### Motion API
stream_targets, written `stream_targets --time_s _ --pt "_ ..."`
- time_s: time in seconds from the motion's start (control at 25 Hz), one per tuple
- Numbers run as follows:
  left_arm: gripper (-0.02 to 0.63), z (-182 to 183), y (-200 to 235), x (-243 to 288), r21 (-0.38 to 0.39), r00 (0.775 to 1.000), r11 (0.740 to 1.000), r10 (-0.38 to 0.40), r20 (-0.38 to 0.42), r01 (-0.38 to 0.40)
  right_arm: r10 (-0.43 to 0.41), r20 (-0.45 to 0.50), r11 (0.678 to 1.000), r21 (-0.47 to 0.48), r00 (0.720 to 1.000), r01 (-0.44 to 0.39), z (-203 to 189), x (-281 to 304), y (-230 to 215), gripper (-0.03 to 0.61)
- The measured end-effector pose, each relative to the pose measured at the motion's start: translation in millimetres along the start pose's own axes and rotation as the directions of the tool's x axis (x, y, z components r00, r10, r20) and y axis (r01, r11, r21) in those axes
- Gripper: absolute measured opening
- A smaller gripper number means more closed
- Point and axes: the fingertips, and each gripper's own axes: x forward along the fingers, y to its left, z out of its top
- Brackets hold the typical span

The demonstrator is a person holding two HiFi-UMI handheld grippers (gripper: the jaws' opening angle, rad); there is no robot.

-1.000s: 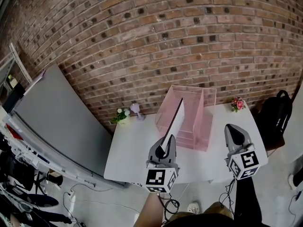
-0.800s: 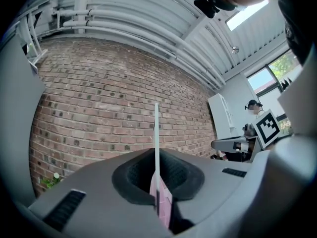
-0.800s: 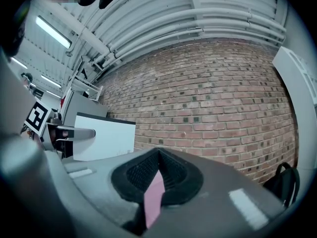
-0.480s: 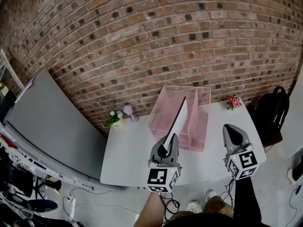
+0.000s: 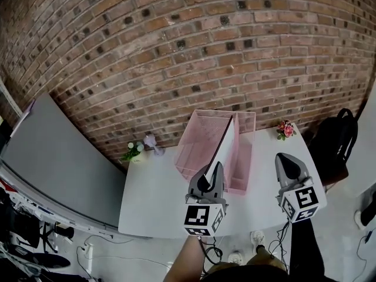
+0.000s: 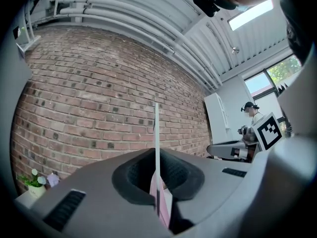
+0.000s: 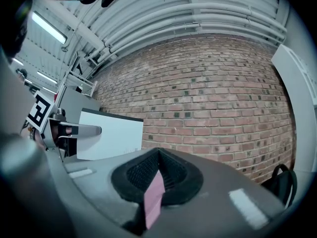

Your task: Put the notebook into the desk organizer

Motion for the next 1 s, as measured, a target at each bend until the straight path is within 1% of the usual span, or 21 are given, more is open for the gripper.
stream_targets --time_s 0.12,0.24,0.56,0.8,1.0 --pt "0.014 2 -11 22 0.002 1.0 1.0 -0.012 -0.002 0.012 0.0 0.002 1.0 0.006 1.0 0.0 1 8 -17 0.0" --pt "0.014 1 -19 45 0.006 1.0 1.0 -0.006 -0.009 0.006 0.005 0.003 1.0 0.013 1.0 -0.006 0 19 -34 0.0" --pt "0.015 -23 -28 99 0.016 0.995 0.998 0.054 -0.087 -0.052 0.038 0.003 0.999 0.021 0.999 -0.038 -5 53 -81 0.0" --pt "0.015 -48 -24 127 0.019 0.98 0.992 0.129 -0.151 -0.128 0.069 0.008 0.997 0.037 0.998 -0.07 -13 76 -110 0.0" --pt "0.015 -72 -27 143 0.02 0.965 0.987 0.159 -0.211 -0.158 0.116 -0.015 0.993 0.039 0.993 -0.115 -27 90 -123 0.0"
